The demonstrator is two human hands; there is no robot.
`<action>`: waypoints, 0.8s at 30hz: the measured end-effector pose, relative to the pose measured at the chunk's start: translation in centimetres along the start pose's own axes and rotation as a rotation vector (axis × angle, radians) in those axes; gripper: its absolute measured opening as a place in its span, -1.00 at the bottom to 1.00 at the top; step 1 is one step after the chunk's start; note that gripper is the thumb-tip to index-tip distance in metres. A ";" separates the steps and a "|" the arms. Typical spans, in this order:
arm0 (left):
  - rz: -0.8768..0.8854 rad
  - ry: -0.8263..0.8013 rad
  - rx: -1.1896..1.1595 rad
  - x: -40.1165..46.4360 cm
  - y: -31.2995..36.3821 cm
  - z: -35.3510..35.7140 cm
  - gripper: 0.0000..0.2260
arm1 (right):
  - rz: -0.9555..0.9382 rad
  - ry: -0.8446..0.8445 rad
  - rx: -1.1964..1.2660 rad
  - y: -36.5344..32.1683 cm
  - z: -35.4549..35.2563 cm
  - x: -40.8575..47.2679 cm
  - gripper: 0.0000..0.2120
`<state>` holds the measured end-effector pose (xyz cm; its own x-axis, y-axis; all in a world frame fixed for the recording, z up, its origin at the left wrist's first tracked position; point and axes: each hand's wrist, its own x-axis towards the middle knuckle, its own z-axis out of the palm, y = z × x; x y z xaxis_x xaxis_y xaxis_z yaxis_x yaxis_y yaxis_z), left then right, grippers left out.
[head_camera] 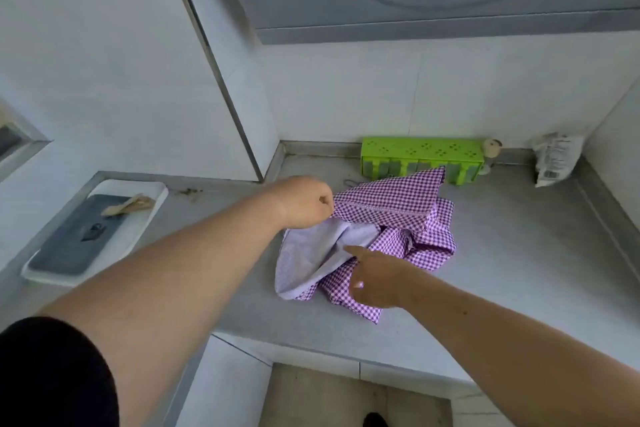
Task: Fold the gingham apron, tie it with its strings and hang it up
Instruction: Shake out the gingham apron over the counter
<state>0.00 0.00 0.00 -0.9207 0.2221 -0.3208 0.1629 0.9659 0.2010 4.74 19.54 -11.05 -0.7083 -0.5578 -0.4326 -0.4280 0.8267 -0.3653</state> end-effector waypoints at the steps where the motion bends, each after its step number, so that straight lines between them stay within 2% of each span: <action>1: -0.010 -0.016 0.006 0.5 -0.5 0.4 -0.81 | 0.017 -0.007 0.001 0.2 0.3 0.7 -0.59; 5: -0.102 -0.107 0.011 0.5 -1.6 1.6 -0.75 | 0.062 -0.052 -0.068 0.8 1.3 2.4 -0.62; 7: -0.117 -0.127 0.031 0.4 -2.5 2.3 -0.76 | 0.096 -0.036 -0.068 1.4 2.0 3.4 -0.57; 11: -0.183 -0.192 0.019 0.3 -4.2 3.8 -0.67 | 0.186 -0.004 0.110 2.3 3.0 4.9 -0.65; 14: -0.237 -0.231 -0.016 -0.2 -4.6 4.5 -0.66 | 0.138 0.078 0.250 2.2 2.0 5.0 -0.66; 16: -0.299 -0.255 -0.067 -0.6 -5.1 5.5 -0.66 | 0.109 0.140 0.396 1.8 1.1 4.8 -0.77; 17: -0.352 -0.275 -0.142 -0.7 -5.5 6.3 -0.60 | 0.080 0.170 0.474 1.6 0.5 4.6 -0.81; 19: -0.511 -0.286 -0.371 -0.7 -6.1 7.6 -0.42 | 0.020 0.214 0.585 1.0 -0.9 4.0 -0.74; 21: -0.726 -0.194 -0.584 -0.4 -6.7 8.6 -0.29 | -0.013 0.242 0.635 0.6 -1.8 3.3 -0.80; 22: -0.820 -0.129 -0.680 -0.4 -7.0 8.9 -0.25 | -0.020 0.262 0.656 0.4 -2.1 3.0 -0.79; 24: -0.965 -0.106 -0.915 -0.6 -7.5 9.3 -0.27 | -0.020 0.276 0.694 0.0 -2.4 2.3 -0.75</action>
<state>2.65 -6.20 -9.90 -0.4930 -0.4462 -0.7469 -0.8678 0.3139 0.3852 1.73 18.45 -10.10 -0.8582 -0.4581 -0.2315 -0.0543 0.5295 -0.8465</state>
